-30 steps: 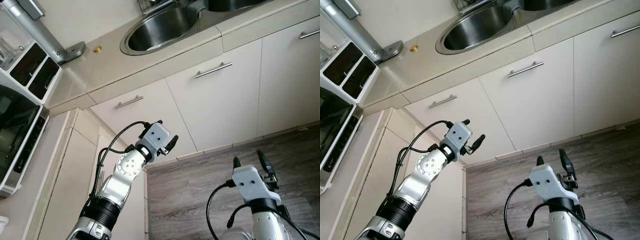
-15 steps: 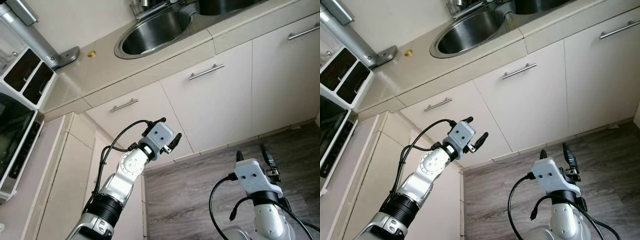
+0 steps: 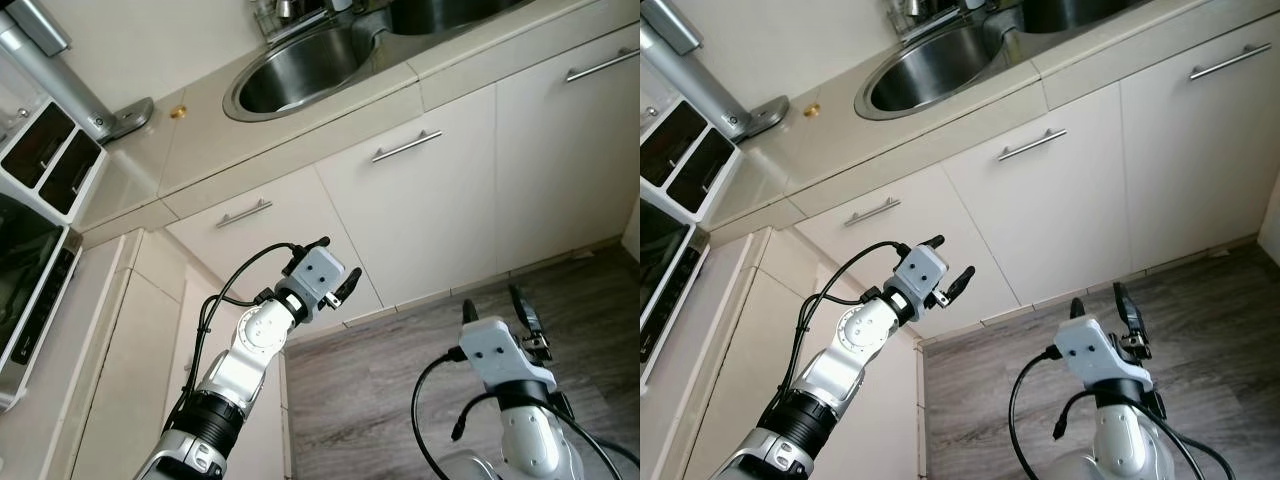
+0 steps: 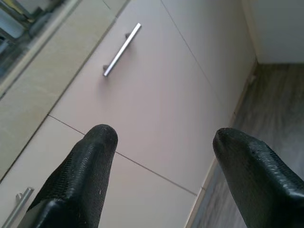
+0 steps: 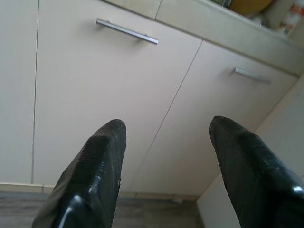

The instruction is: Kitchen organization

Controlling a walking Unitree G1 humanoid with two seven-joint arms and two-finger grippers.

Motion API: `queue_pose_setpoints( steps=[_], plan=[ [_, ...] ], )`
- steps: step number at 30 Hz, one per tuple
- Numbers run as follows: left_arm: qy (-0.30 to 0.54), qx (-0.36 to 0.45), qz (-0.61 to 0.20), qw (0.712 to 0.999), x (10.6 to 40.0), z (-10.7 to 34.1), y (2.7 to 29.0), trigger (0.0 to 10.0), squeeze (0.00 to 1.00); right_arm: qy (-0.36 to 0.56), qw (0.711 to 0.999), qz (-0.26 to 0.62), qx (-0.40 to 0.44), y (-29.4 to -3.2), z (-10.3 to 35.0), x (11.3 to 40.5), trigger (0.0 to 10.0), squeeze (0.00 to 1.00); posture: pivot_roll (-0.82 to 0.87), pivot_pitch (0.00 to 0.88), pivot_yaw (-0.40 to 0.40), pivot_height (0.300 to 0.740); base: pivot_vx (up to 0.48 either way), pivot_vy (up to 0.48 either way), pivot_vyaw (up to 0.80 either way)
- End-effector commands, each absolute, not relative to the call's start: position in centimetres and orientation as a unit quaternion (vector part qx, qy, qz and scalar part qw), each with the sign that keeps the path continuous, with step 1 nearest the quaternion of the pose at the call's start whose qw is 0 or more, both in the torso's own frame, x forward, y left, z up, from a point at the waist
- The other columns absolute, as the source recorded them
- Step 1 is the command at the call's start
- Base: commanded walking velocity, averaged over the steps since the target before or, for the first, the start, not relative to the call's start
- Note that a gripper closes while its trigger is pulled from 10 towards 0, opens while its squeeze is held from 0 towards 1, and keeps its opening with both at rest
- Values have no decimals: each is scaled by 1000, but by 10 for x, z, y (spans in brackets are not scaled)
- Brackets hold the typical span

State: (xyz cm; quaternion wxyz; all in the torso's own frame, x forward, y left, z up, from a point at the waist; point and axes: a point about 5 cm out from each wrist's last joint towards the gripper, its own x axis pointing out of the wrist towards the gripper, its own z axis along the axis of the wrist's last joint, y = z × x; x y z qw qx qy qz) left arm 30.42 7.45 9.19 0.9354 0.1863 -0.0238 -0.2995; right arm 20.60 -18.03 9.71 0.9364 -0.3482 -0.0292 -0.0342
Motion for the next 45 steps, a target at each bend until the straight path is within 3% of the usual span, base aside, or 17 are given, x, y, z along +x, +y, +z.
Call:
queue_pose_setpoints(
  steps=[1,16,20,37,45],
  plan=[
    [-13,188,-270,944,303,87,91,10000,0,-37,940,-4,-338,-169,96,210,10000,0,-444,0,318,740,0,0,0],
    [-9,175,-186,967,295,85,114,10000,0,-59,943,85,-316,-154,100,245,10000,0,-307,0,201,740,0,0,0],
    [-6,174,-171,970,291,86,120,10000,0,-45,952,84,-291,-164,98,253,10000,0,-292,0,197,740,0,0,0],
    [6,172,-125,977,269,83,131,10000,0,-13,944,186,-273,-145,78,259,10000,0,-208,0,111,740,0,0,0],
    [21,182,-99,978,262,78,139,10000,0,-8,954,181,-240,-148,78,267,10000,0,-166,0,75,740,0,0,0]
  ],
)
